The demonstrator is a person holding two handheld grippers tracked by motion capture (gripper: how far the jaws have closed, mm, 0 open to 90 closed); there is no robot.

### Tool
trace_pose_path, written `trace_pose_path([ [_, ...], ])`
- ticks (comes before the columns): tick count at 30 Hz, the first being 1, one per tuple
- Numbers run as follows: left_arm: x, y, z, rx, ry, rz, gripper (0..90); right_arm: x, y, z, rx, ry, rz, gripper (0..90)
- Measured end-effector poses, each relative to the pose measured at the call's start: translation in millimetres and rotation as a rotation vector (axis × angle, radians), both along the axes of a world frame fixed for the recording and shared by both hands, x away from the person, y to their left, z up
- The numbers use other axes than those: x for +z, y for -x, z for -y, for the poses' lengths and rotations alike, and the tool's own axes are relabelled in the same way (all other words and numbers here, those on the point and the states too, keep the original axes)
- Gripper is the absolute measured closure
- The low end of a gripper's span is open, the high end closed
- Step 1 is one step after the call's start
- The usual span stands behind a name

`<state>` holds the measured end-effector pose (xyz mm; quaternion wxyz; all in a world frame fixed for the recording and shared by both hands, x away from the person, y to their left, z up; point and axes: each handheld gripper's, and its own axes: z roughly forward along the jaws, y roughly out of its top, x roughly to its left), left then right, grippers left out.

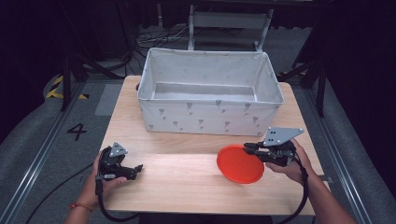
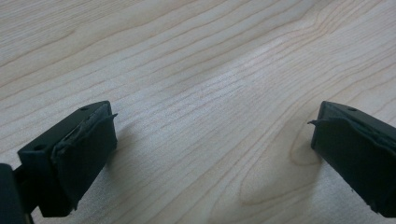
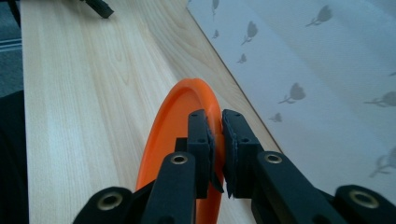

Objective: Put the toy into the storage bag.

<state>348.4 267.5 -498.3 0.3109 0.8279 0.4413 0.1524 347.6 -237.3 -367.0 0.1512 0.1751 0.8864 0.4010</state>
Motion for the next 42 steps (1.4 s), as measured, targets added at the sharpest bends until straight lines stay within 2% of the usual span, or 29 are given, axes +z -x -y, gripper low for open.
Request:
trace_pose_path([
  [5, 0.0, 0.1, 0.0, 0.002, -0.001, 0.0, 0.5, 14.6, 1.0, 5.9, -0.007, 0.013, 0.025, 82.2],
  [16, 0.0, 0.1, 0.0, 0.001, -0.001, 0.0, 0.5, 53.8, 7.5, 21.1, -0.018, 0.004, 0.075, 82.3],
  [29, 0.0, 0.1, 0.0, 0.002, 0.0, 0.0, 0.5, 88.1, 13.2, 30.9, -0.02, 0.009, 0.099, 82.2],
  [42, 0.0, 0.1, 0.0, 0.002, 0.0, 0.0, 0.5, 133.9, 11.4, 37.2, -0.023, 0.018, 0.145, 82.3],
])
